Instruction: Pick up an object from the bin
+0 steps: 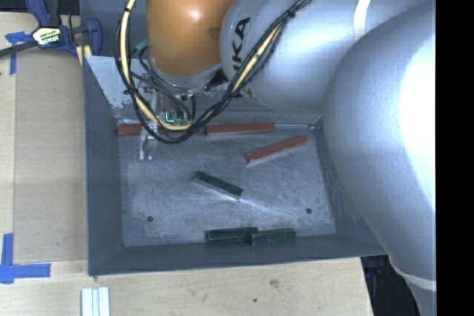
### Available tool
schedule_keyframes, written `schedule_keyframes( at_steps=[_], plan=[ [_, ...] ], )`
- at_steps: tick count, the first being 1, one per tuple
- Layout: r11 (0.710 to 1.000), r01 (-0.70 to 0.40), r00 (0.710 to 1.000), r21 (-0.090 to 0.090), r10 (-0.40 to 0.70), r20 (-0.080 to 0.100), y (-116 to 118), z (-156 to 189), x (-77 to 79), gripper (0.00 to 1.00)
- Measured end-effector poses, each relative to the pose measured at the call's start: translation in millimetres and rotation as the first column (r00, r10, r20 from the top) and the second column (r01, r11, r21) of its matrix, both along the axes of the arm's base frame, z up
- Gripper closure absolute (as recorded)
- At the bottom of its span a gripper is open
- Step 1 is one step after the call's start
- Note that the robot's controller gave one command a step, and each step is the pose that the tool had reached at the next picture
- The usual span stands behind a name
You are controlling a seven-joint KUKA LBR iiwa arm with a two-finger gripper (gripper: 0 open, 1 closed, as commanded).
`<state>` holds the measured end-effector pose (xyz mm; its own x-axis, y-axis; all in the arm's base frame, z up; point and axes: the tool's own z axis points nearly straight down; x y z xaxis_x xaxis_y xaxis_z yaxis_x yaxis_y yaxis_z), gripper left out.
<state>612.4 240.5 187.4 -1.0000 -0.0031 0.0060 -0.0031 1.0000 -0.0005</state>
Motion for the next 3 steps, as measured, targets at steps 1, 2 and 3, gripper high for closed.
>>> schedule_keyframes(
  at_steps=[1, 2, 3],
  plan=[
    [1.0, 0.003, 1.0, 0.002, -0.003, 0.008, -1.0, 5.1, 2.2, 0.0],
    [0.996, 0.086, 0.996, 0.011, -0.087, 0.031, -9.0, -98.4, 17.6, 1.0],
    [0.996, 0.086, 0.996, 0.002, -0.086, 0.01, -10.8, -108.2, 11.4, 1.0]
  ],
)
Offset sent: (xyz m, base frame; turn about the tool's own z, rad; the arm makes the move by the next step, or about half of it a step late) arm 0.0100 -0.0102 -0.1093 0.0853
